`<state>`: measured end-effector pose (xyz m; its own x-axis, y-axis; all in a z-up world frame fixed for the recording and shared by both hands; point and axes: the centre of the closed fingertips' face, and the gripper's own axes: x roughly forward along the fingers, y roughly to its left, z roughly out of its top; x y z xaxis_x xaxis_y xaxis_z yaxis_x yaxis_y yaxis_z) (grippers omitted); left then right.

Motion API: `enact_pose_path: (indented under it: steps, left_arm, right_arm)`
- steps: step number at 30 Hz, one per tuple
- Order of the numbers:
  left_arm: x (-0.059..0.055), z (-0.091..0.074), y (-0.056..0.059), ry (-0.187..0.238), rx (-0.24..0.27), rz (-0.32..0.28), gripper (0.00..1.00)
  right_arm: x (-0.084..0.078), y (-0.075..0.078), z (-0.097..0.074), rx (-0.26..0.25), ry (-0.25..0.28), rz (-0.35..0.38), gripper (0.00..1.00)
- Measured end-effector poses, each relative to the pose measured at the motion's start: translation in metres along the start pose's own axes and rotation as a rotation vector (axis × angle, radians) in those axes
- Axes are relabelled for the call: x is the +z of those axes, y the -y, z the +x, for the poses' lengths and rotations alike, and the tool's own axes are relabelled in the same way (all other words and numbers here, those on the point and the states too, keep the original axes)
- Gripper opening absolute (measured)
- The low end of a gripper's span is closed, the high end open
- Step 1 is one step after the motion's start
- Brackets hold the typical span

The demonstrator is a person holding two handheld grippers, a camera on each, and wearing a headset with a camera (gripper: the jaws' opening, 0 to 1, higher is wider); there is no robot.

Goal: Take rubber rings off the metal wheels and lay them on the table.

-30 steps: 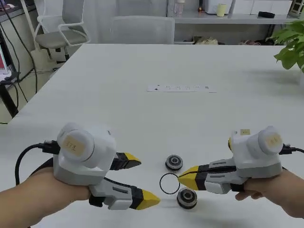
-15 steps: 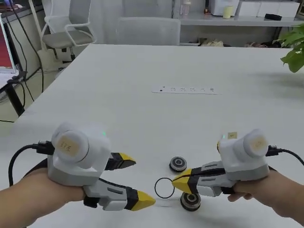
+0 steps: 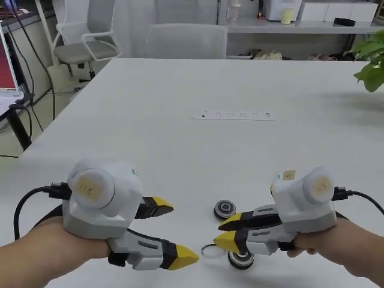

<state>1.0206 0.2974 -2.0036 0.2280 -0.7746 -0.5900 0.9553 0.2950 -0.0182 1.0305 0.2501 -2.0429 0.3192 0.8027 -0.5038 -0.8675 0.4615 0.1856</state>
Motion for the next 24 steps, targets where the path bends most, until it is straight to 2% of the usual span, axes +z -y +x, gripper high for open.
enact_pose_path:
  steps: [8,24]
  left_arm:
    - [0.002,0.002,0.000,-0.004,-0.009,0.000,0.55]
    - [0.011,0.014,0.003,-0.005,-0.032,0.003,0.55]
  right_arm:
    - [0.008,0.006,-0.013,-0.024,0.043,0.027,0.25]
    - [0.008,0.010,-0.037,-0.055,0.093,0.058,0.28]
